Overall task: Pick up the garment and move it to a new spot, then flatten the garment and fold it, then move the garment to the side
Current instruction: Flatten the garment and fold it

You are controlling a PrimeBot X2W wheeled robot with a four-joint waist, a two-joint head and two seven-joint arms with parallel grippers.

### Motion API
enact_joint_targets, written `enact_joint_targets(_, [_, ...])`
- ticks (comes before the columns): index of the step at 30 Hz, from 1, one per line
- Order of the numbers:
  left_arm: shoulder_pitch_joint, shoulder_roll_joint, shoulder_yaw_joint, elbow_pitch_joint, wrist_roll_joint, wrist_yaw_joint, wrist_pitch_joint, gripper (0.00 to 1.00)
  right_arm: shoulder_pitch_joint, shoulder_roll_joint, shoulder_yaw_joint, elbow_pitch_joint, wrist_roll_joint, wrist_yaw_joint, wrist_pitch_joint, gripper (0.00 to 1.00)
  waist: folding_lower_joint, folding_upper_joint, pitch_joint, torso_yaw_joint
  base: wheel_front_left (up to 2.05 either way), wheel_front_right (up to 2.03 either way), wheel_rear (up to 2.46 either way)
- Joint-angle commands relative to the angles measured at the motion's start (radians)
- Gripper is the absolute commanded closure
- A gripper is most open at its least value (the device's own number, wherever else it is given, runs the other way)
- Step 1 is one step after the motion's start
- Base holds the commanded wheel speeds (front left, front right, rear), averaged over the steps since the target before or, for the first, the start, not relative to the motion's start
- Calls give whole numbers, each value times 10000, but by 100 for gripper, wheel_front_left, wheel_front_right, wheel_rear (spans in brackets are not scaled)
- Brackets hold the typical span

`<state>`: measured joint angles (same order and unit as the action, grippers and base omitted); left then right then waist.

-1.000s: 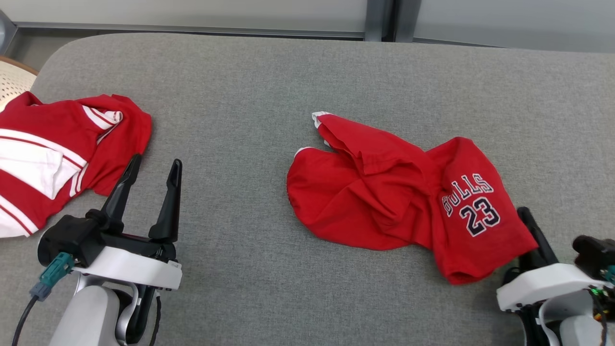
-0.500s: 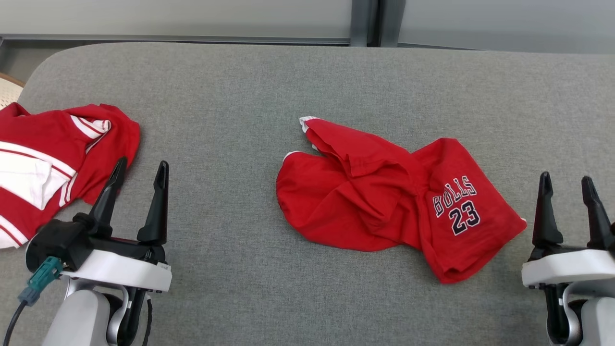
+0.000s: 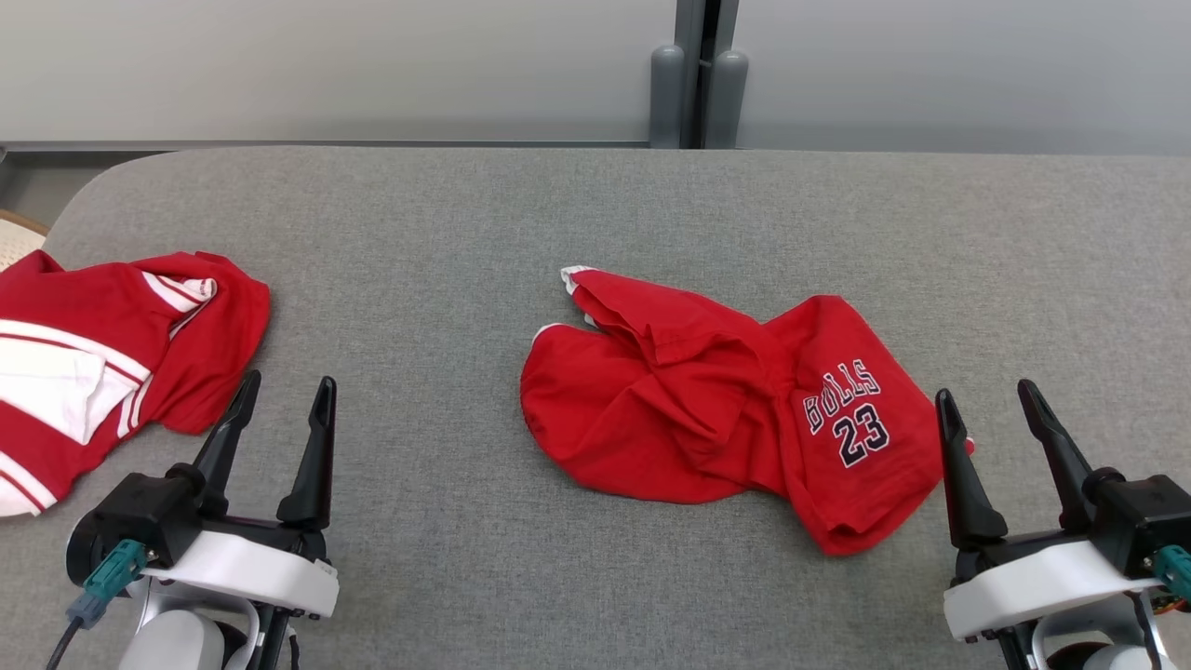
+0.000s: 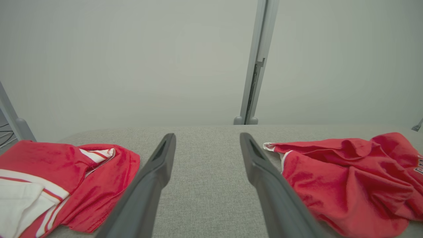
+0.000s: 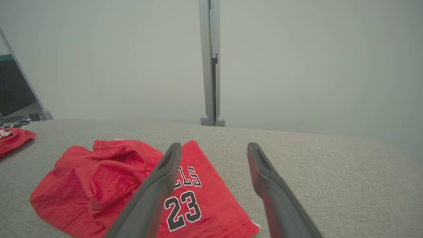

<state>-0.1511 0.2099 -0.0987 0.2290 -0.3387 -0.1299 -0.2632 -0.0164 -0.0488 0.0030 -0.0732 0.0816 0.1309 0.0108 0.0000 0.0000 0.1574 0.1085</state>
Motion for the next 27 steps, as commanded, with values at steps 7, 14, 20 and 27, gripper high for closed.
enact_joint_targets(7, [176,10,46,148,95,-1,-16,0,420,-29,154,-317,132,-3,227,0,0,0,-114,-139,0,0,0])
enact_joint_targets(14, [112,17,69,198,129,-2,-16,0,414,-29,149,-286,150,-3,236,0,0,0,-115,-152,0,0,0])
enact_joint_targets(20, [57,-18,47,223,118,-3,-16,0,387,-30,152,-210,157,-3,209,0,0,0,-108,-113,0,0,0])
enact_joint_targets(27, [-121,-83,-24,235,159,-4,-16,0,231,-26,128,-164,45,-3,349,0,0,0,-16,53,0,0,0])
